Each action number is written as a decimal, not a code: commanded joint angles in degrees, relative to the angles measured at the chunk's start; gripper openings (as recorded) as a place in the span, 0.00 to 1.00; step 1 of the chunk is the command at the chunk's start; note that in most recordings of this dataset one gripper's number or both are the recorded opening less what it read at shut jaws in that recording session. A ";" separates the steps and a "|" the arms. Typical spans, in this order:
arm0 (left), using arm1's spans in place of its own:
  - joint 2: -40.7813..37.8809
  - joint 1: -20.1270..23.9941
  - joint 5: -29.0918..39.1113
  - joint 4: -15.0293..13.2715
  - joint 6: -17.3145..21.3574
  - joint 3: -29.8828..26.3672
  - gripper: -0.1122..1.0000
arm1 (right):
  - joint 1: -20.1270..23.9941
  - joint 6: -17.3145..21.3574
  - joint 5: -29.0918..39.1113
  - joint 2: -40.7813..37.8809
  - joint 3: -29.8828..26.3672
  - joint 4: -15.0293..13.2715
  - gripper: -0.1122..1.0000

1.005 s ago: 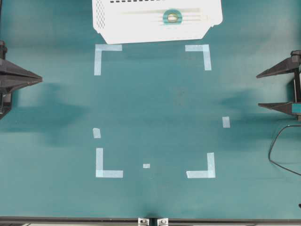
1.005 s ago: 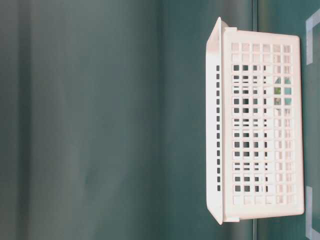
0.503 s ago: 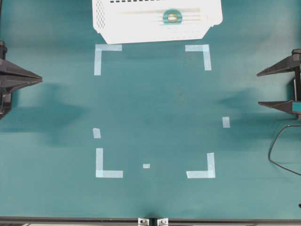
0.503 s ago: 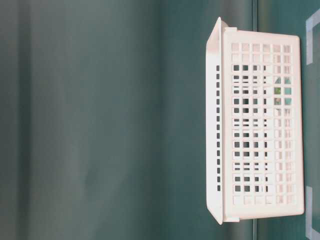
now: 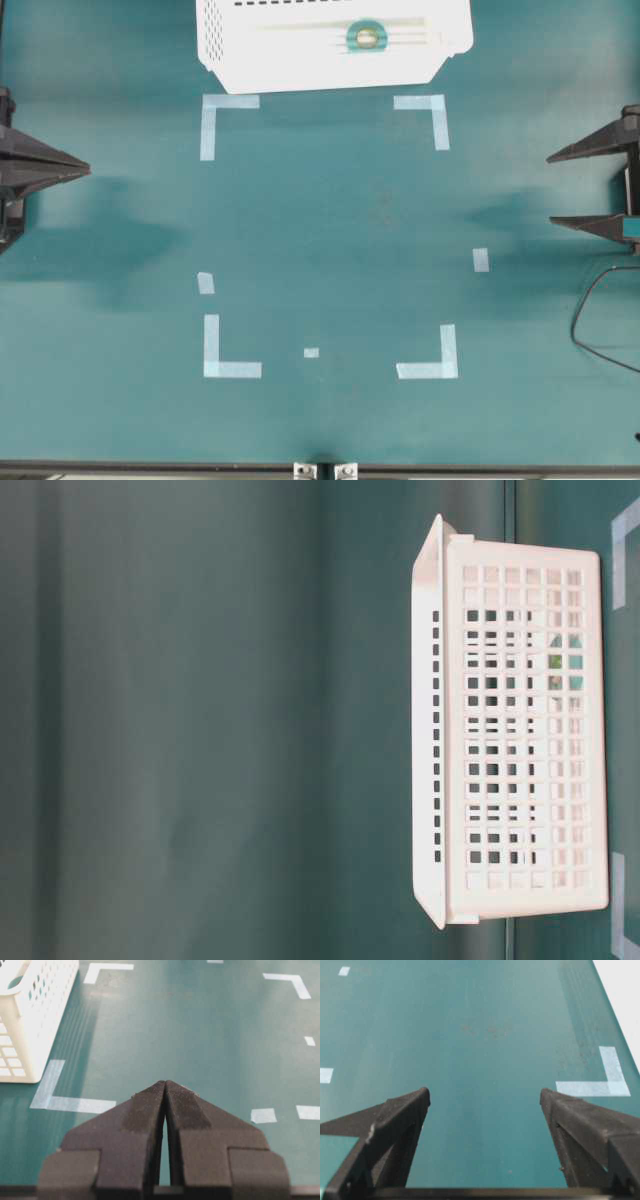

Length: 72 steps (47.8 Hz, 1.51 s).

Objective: Put the tape in the middle into the white basket.

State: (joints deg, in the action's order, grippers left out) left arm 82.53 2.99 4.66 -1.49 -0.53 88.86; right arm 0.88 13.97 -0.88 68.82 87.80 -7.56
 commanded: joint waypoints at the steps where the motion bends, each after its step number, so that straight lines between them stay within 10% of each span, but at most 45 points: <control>1: -0.44 0.18 -0.53 0.00 0.00 -0.62 0.00 | -0.09 0.00 -0.53 -0.35 -0.62 -0.18 0.96; 47: -0.44 0.18 -0.53 0.00 0.00 -0.62 0.00 | -0.09 -0.09 -1.76 -0.35 0.18 -1.23 0.96; 72: -0.44 0.18 -0.53 0.00 0.00 -0.62 0.00 | -0.09 -0.26 -5.80 -0.35 2.72 -14.68 0.96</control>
State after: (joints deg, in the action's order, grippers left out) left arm 82.53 2.99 4.66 -1.41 -0.53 88.86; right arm 0.79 13.62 -5.71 68.82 91.05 -21.36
